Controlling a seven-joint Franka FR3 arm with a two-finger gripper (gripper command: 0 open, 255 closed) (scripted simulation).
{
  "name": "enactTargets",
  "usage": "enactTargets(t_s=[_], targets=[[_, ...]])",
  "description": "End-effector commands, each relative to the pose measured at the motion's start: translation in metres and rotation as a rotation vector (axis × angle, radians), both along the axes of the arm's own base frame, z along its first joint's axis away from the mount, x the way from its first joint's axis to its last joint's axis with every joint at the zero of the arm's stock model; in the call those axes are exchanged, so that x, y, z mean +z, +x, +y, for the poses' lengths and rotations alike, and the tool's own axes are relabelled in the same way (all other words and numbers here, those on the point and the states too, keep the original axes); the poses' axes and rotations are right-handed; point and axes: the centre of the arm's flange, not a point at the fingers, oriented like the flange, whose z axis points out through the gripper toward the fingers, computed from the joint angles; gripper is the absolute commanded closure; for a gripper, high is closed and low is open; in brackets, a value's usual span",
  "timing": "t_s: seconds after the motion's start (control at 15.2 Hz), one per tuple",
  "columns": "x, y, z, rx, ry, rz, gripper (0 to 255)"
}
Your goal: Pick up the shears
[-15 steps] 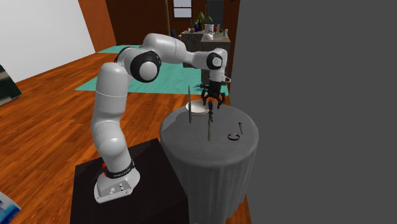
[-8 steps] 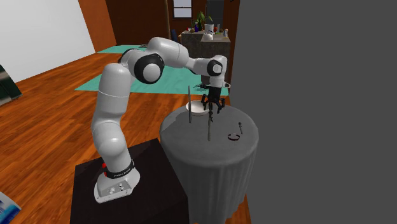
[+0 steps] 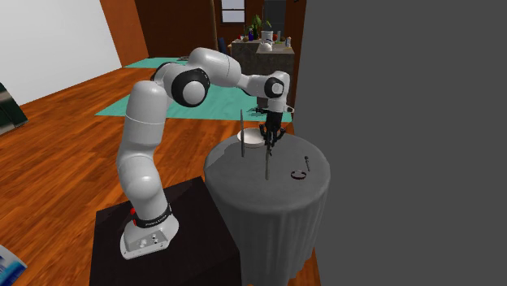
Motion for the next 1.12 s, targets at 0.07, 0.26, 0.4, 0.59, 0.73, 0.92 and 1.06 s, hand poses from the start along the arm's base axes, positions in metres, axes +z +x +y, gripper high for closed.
enactTargets(t_s=[0.07, 0.26, 0.4, 0.59, 0.73, 0.92, 1.06], targets=[[0.000, 0.000, 0.000, 0.000, 0.000, 0.000, 255], [0.005, 0.000, 0.000, 0.000, 0.000, 0.000, 255], [0.015, 0.000, 0.000, 0.000, 0.000, 0.000, 255], [0.031, 0.000, 0.000, 0.000, 0.000, 0.000, 255], [0.042, 0.000, 0.000, 0.000, 0.000, 0.000, 255], [0.058, 0.000, 0.000, 0.000, 0.000, 0.000, 255], [0.068, 0.000, 0.000, 0.000, 0.000, 0.000, 255]])
